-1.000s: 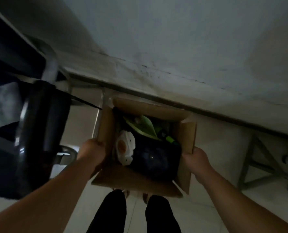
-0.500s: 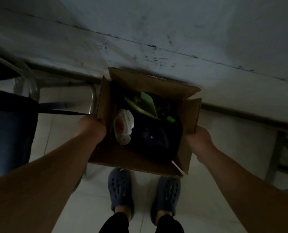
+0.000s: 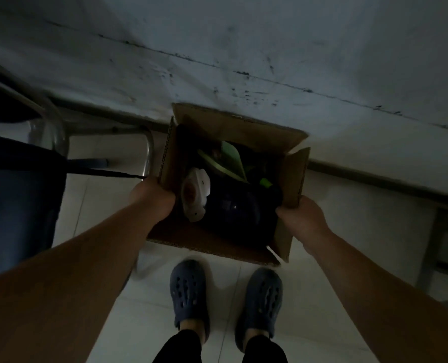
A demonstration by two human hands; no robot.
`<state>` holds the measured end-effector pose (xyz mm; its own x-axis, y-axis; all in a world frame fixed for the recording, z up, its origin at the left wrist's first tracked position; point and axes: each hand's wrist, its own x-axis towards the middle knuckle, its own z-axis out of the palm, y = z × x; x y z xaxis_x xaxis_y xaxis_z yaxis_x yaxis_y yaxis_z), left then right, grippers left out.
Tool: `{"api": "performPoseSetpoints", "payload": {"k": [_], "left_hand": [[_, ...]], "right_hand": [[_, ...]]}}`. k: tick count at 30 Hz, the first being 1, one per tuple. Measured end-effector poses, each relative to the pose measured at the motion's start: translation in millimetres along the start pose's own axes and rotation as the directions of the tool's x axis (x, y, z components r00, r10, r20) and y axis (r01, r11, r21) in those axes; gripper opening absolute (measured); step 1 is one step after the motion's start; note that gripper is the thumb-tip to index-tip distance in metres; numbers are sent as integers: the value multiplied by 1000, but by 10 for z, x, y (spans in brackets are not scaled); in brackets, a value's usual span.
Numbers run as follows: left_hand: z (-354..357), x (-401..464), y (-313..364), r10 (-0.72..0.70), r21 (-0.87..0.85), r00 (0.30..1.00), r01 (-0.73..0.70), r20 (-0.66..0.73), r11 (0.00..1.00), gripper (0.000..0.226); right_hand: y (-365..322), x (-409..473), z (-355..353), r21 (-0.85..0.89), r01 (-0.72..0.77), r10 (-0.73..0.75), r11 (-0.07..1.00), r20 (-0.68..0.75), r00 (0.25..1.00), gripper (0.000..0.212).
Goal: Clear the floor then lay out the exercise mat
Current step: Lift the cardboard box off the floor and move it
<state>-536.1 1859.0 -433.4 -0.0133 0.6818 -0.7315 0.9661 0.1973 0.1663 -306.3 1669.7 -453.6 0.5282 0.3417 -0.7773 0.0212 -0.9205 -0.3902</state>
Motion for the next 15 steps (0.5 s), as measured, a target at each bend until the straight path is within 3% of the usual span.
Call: {"api": "performPoseSetpoints", "payload": {"k": [6, 11, 15], "left_hand": [[-140, -725, -268, -87, -59, 995, 90, 42, 994, 30], [-474, -1836, -257, 101, 121, 972, -129, 213, 984, 41], [-902, -2887, -316, 104, 158, 937, -164, 333, 974, 35]], "right_hand": [[186, -695, -1, -212, -84, 117, 974, 150, 982, 16], [-23, -1700, -250, -227, -47, 110, 973, 275, 955, 27], [-312, -2676, -616, -245, 32, 55, 969, 340, 939, 13]]}}
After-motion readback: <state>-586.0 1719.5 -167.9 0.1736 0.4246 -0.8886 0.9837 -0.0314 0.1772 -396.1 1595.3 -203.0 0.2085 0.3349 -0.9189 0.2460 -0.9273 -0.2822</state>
